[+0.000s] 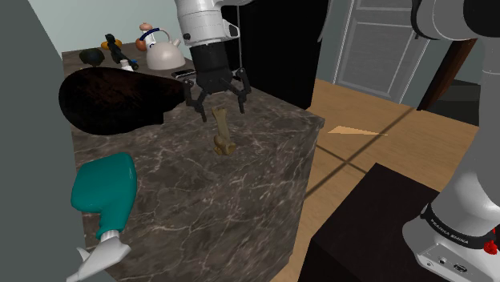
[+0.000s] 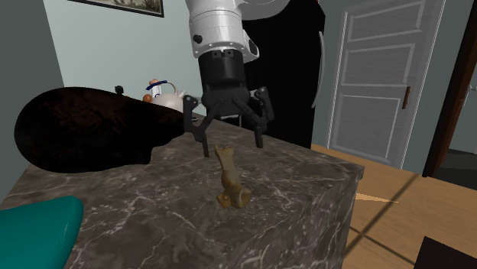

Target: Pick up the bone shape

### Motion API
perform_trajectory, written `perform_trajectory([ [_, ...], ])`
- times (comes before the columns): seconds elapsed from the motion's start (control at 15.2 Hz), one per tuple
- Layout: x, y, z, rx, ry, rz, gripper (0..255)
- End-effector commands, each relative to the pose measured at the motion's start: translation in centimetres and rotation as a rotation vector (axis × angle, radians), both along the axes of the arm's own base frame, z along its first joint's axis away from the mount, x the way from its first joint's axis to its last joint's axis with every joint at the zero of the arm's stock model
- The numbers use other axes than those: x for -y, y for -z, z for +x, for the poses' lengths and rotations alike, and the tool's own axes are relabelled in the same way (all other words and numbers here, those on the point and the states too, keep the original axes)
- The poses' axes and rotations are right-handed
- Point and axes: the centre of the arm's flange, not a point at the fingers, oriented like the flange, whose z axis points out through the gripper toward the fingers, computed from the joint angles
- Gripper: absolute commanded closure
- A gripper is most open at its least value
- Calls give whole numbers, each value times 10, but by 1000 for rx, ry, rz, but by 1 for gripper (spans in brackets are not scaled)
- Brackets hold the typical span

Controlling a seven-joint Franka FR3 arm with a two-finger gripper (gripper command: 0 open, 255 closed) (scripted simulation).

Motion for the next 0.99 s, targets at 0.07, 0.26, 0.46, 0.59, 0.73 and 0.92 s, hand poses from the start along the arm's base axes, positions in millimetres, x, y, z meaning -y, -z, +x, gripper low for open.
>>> perform_trajectory([
  [0.07, -4, 12, 4, -5, 8, -1, 0],
  [0.26, -4, 28, 5, -5, 8, -1, 0],
  [0.46, -4, 41, 4, -5, 8, -1, 0],
  [0.59, -4, 41, 4, -6, 8, -1, 255],
  [0.73, -4, 41, 4, -5, 8, -1, 255],
  [0.92, -4, 41, 4, -5, 8, -1, 255],
])
